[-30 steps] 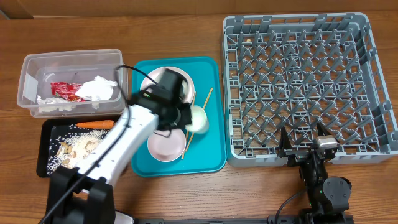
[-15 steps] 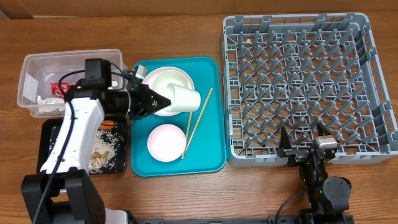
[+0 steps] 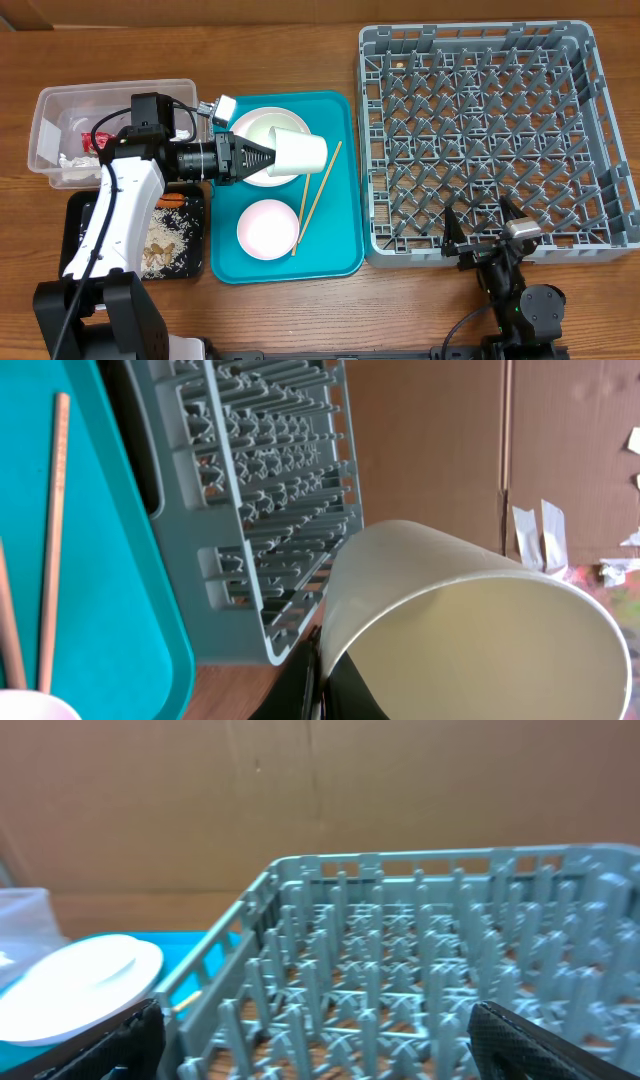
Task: Sort waste into correct bins and load items into the dishwasher
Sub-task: 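Raise the right gripper toward the cup held by the left gripper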
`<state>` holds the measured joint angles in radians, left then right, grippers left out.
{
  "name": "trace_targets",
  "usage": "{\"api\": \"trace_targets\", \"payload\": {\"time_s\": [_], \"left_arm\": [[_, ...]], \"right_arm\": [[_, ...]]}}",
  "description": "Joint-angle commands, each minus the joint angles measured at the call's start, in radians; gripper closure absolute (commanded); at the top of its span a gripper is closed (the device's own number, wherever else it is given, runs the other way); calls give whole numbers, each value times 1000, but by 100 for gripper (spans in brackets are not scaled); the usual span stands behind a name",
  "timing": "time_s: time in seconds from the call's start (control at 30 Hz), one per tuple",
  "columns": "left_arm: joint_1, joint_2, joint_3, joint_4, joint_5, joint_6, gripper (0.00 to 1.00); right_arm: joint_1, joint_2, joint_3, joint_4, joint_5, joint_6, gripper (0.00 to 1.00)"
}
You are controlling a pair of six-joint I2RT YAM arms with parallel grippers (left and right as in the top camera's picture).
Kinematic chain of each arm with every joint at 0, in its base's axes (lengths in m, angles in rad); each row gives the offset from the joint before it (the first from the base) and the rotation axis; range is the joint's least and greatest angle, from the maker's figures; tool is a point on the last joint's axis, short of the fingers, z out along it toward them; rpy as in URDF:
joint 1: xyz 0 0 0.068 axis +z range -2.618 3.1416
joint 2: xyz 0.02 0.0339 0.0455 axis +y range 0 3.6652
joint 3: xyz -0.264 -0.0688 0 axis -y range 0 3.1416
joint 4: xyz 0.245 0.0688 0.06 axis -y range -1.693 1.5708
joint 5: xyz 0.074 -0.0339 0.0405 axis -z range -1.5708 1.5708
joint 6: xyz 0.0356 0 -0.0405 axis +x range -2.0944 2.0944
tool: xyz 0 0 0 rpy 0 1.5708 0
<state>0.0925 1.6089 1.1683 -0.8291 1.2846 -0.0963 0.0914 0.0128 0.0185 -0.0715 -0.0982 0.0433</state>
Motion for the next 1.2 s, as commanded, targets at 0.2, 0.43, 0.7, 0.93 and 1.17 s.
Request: {"api": "trace_targets", "payload": {"time_s": [0.2,0.43,0.7,0.93,1.17], "left_arm": [[4,-2,23,22,53,67,96],[-10,-2,23,61,131,68,96],[-65,-2,23,145,246,67,96],[-98,-2,23,207,295,67,96],[-159,-2,23,261,295,50,96]], "right_arm": [[-2,100,317,-217,-208,175,0],[-2,408,651,-356,-451,259,0],[-2,809,805,-286,-891,273,0],[-2,1016,805,18,-1305,272,0],[-1,1165,805,74,-1332,271,0]]}}
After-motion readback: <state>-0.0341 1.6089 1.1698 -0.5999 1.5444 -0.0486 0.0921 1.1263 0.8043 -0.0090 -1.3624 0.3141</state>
